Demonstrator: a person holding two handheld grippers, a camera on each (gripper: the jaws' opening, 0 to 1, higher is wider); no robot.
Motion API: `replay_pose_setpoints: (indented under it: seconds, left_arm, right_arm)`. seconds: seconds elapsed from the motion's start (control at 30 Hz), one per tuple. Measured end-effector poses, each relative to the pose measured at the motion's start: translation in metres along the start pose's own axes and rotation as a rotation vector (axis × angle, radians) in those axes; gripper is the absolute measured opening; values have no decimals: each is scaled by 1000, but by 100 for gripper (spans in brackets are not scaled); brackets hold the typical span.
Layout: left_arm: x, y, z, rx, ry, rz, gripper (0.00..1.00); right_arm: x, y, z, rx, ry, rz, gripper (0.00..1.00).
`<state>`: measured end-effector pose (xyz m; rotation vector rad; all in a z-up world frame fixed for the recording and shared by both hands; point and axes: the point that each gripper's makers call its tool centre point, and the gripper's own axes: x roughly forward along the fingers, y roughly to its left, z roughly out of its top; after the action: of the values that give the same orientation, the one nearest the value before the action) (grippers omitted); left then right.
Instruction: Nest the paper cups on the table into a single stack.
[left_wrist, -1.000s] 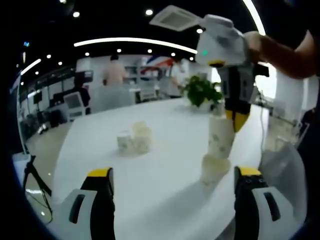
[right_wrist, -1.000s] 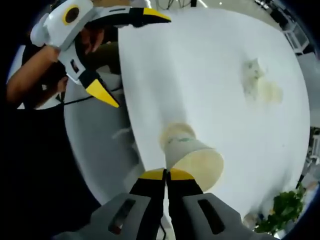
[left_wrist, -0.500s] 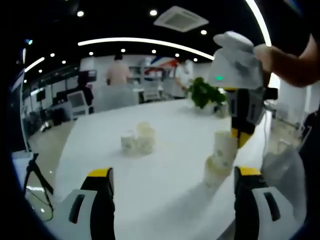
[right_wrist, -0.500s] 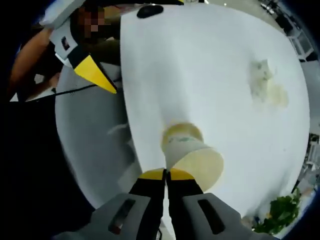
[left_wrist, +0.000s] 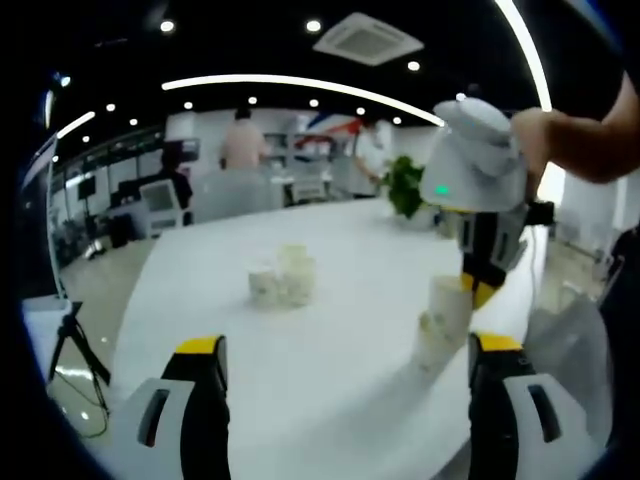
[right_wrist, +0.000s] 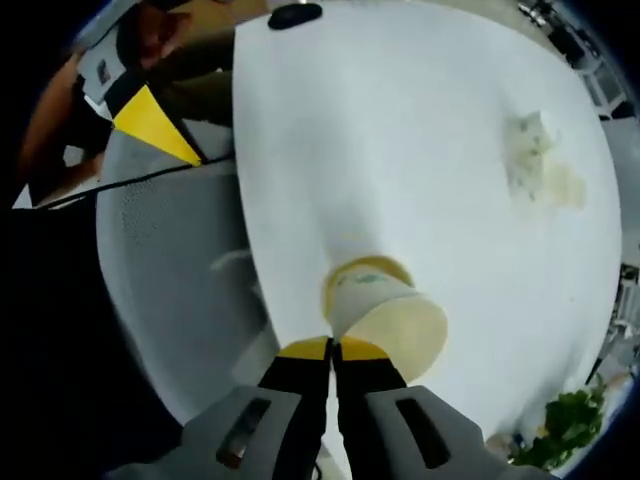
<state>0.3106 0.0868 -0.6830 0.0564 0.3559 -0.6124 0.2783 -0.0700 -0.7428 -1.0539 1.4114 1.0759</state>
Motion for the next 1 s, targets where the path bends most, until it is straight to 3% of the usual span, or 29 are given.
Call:
replay_pose_setpoints:
  seconds: [0.53, 0.9, 1.0]
  left_arm:
    - [0, 2, -3, -9, 9, 5, 99]
    - [1, 1, -4, -17, 8, 3, 99]
    - [1, 1, -5, -19, 11, 1, 99]
  right_arm:
    - [14, -2, -2, 18, 0, 9, 0]
    - [24, -1, 5, -15, -10, -32, 0]
    - [27, 1, 7, -28, -14, -32, 4]
